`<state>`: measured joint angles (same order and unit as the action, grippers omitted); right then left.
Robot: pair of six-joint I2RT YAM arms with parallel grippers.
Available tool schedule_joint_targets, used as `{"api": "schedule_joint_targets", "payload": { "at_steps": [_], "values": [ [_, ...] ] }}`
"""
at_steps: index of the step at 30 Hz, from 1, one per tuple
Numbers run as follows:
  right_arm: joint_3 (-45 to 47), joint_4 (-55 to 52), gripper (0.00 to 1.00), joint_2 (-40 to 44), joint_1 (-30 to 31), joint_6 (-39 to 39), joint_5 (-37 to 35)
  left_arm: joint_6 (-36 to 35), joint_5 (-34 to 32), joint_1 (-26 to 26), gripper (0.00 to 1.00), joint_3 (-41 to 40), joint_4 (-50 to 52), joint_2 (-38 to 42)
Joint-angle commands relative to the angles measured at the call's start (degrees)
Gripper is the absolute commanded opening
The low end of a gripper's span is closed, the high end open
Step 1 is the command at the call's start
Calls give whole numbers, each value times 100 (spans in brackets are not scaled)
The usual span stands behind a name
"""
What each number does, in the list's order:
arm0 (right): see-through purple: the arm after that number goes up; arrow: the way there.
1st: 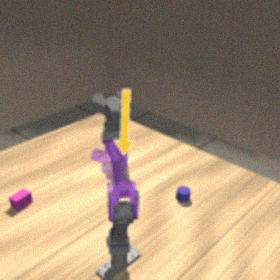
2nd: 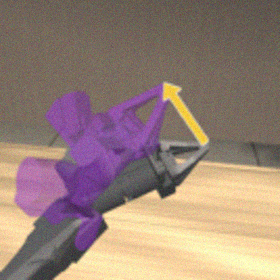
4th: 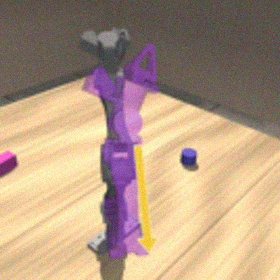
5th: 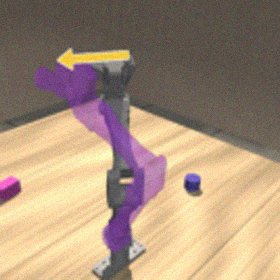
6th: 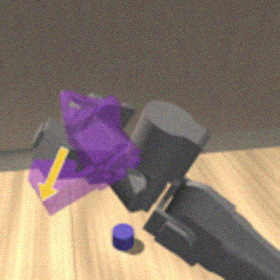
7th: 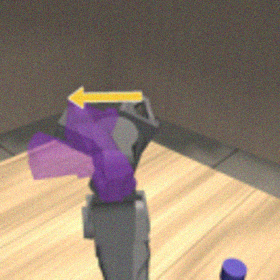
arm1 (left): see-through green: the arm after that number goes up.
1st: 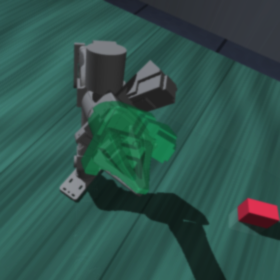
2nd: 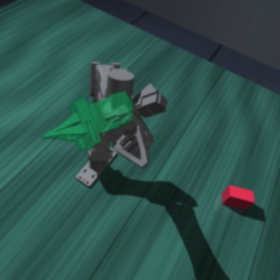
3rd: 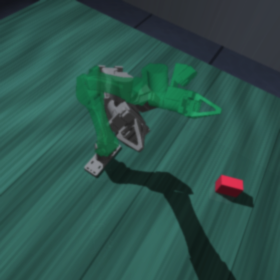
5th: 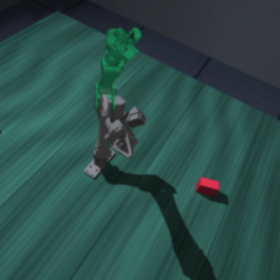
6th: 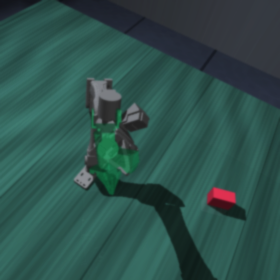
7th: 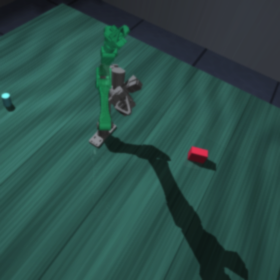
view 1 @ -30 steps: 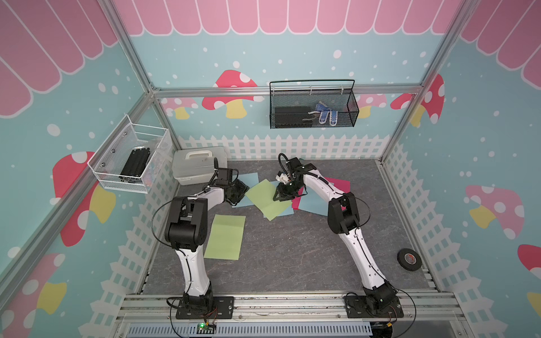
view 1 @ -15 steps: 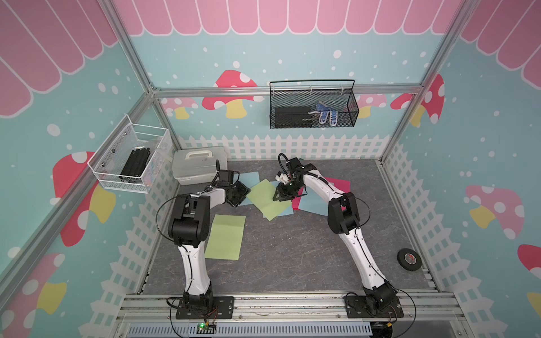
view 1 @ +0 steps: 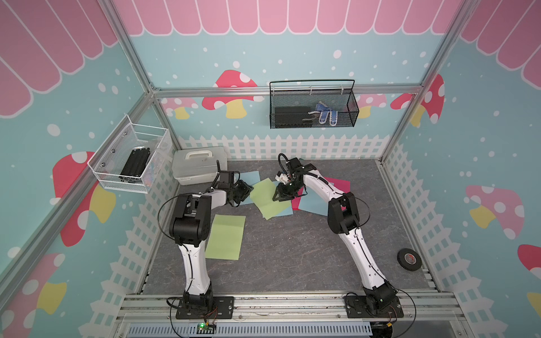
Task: Sort the scattered colored papers by color
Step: Pick up the colored paper from the center of the board.
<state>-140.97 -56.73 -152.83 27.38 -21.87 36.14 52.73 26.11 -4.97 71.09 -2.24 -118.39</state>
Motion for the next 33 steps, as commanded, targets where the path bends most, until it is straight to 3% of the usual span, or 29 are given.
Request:
{"api": "schedule_joint_targets", "payload": {
  "at_steps": [1, 5, 10, 13, 25, 33],
  "values": [
    [113, -66, 43, -246, 12, 77, 69, 14, 193, -56, 36, -104, -297, -58],
    [113, -66, 43, -234, 13, 86, 95, -83, 265, -65, 36, -1, -194, -166],
    [129, -66, 43, -234, 13, 104, 104, -439, -328, -73, 38, -105, 43, 205],
    [124, -49, 43, -252, 13, 93, 146, -710, -361, -69, 38, 196, 528, 125],
    [125, -23, 43, -284, 9, 86, 235, -851, -288, -144, 37, 134, 637, 115],
    [168, -14, 43, -232, 13, 113, 249, -1048, -770, -118, 38, 116, 848, 207]
  ]
}}
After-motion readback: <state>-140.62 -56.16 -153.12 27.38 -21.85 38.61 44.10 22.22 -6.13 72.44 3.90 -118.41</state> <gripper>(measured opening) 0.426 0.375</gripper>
